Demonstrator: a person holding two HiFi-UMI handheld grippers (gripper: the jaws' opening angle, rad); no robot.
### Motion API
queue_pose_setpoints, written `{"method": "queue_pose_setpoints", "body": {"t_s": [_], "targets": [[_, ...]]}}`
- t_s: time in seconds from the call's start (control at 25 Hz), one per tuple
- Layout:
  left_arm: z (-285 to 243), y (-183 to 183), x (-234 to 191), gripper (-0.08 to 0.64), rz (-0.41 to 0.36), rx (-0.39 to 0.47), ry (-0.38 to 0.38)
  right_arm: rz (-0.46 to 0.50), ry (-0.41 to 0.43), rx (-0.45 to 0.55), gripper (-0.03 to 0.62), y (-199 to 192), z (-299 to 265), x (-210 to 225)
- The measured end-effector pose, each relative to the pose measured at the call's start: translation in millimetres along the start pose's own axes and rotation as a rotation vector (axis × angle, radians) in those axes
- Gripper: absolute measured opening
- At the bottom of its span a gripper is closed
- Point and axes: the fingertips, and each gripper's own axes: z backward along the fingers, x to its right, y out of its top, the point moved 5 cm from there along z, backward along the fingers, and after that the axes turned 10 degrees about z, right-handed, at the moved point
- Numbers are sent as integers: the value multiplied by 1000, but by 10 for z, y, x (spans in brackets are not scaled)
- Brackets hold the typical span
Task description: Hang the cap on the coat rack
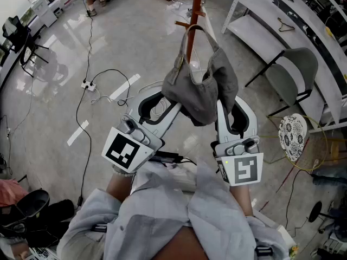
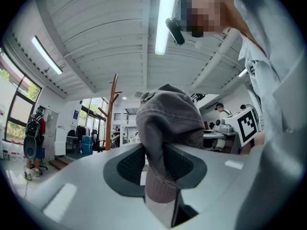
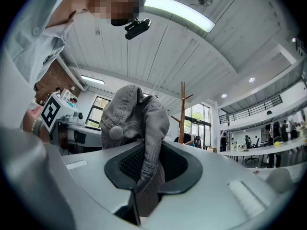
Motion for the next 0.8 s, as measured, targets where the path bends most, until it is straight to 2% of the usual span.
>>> {"method": "queue_pose_setpoints", "body": {"t_s": [0.12, 0.28, 0.8], "targets": [[2, -2, 3, 118, -2, 25, 6, 1, -2, 1, 78, -13, 24, -8], [30, -23, 18, 118, -5, -4, -13, -2, -11, -3, 78, -20, 31, -35], [155, 11, -77, 118, -13, 4, -49, -12, -55, -12, 78, 17, 12, -210]]}}
